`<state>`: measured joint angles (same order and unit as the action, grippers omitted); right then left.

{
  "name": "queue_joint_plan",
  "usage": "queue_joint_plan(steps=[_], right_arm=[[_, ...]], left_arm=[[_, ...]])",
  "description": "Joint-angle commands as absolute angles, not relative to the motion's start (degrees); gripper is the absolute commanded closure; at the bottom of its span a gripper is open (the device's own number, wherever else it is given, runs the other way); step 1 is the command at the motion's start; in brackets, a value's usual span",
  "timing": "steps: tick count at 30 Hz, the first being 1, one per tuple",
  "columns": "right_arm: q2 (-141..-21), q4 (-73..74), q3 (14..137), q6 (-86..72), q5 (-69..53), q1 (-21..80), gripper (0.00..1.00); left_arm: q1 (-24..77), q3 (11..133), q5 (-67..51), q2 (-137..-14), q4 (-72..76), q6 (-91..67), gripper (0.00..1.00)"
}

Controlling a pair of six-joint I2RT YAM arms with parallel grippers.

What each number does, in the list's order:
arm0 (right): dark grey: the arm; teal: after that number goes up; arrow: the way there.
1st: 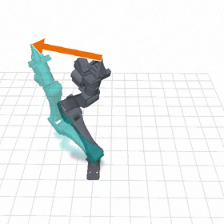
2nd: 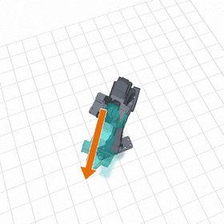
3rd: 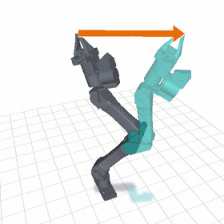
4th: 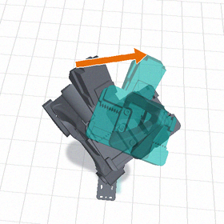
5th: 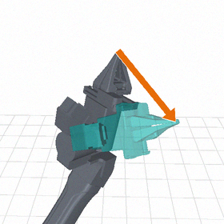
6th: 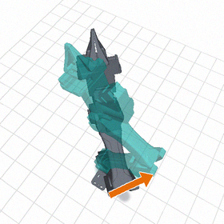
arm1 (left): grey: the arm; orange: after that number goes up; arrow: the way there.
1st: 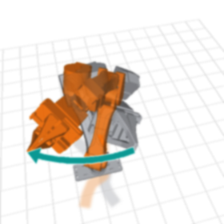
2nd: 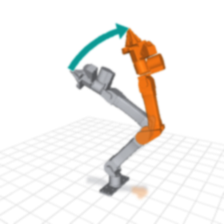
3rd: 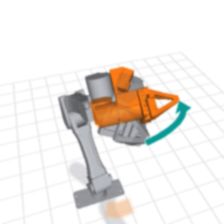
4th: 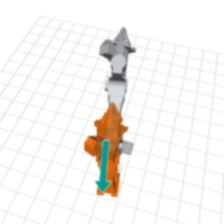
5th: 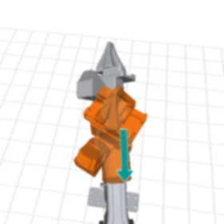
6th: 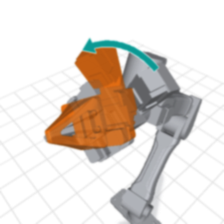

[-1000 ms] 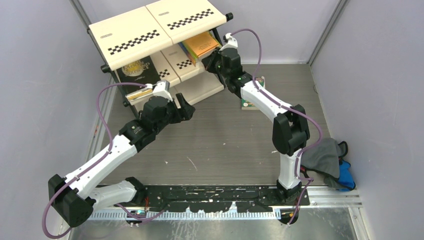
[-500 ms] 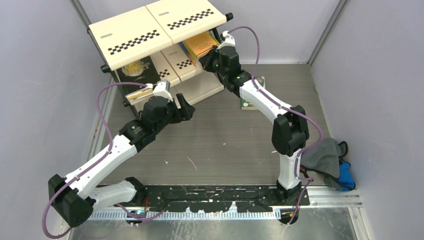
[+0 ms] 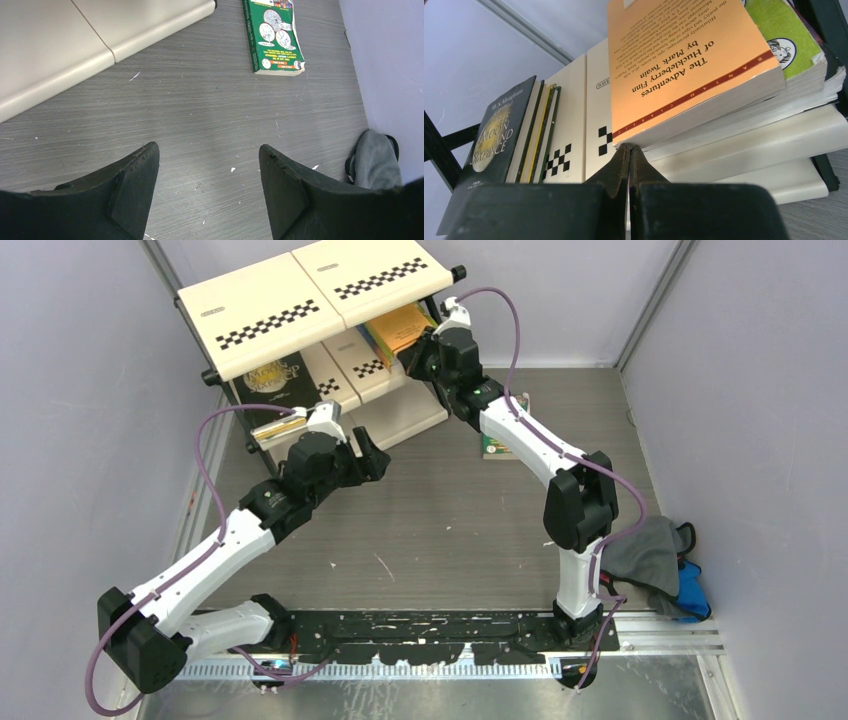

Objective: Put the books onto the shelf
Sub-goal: Place the book on the shelf.

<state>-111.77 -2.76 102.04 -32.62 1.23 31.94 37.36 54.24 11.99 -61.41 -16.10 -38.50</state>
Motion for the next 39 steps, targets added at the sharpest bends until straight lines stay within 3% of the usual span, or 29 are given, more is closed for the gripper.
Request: queue_joint_plan(steps=[1,16,23,32,39], right_arm=[[-110.89,-4.07,105.89,-31.5,0.88,32.32,0.99],[-112.41,-3.71,107.52,-32.04,-1.19,32.34,0.99],[-107.65,-4.32,104.69,-29.28,-0.24,32.43,0.99],[-92.33,3.26,91.62,-25.7,8.01,31.01,0.64],[-80.24,10.47,78.38,-28.57,7.73,22.22,0.43]], left_arm=[[37.01,55.22,13.01,-61.23,-13.08,-38.05,0.27],[37.0,54.61,13.27,-60.6,-13.19,-38.23,0.27],[37.03,54.67,13.23,-60.31,-12.65,-37.86,0.27],[39.81,56.29,12.61,-63.09,-10.38,-38.43,0.28],[47.85,58.45,15.81,-68.96,-7.75,-39.75,0.28]])
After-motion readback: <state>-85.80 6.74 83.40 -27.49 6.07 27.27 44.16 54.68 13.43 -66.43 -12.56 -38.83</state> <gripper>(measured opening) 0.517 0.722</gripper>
